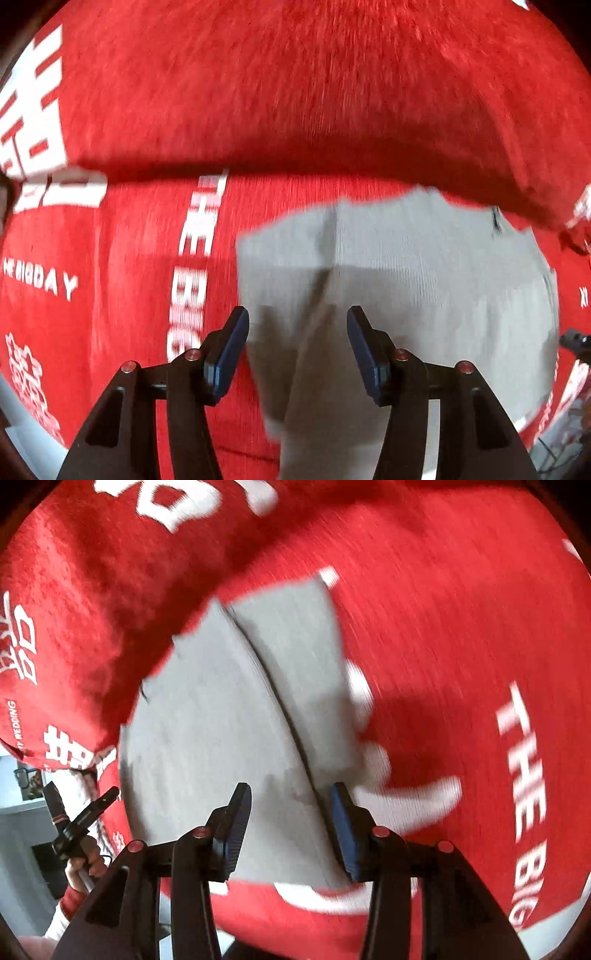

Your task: Fold small clothes

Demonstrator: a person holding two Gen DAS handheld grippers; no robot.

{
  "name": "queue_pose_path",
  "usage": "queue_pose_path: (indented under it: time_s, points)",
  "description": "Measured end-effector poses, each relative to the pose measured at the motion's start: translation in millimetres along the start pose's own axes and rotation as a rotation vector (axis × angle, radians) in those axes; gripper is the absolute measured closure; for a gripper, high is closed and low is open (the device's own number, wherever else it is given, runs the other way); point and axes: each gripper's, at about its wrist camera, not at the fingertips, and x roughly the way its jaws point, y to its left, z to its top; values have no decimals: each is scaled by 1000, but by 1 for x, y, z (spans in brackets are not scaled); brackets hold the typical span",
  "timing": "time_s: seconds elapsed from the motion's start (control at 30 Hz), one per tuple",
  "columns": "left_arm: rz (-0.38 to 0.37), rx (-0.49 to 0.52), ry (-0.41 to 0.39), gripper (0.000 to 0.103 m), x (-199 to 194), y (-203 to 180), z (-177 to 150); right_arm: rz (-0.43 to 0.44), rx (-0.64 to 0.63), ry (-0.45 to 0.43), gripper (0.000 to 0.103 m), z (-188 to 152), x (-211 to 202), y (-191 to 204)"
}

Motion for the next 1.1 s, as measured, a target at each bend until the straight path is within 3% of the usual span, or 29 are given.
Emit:
queue_pose_path:
  time_s: [0.07, 0.1, 0.27, 0.4, 0.5, 0.6, 0.83, 1.03, 1.1]
  points:
    - [4, 0, 29, 46, 0, -4, -26, -8, 9, 31, 60, -13, 10, -6]
    - [6, 0, 46, 46, 1, -6, -35, 1, 7, 37, 98, -20, 13, -6]
    - [21, -25, 100, 46, 9, -14, -73, -68, -106, -4, 97, -26, 0, 14]
    - [31, -36, 114, 46, 12, -13, -89, -168, -58, 36, 98, -36, 12, -16]
    - [39, -47, 124, 46, 17, -11, -95, -135, -15, 22, 97, -38, 4, -23]
    - [61, -18, 112, 46, 12, -11, -98, -191, -30, 24, 97, -43, -7, -19]
    - [74, -37, 26, 46, -10, -6, -66, -164, -73, -111, 97, -34, -23, 25]
    - [79, -72, -39, 46, 4, -16, -27, -166, -186, -93, 97, -10, 20, 77]
    - [128, -63, -27, 46, 20, -19, -16, -192, -184, -73, 97, -8, 35, 78]
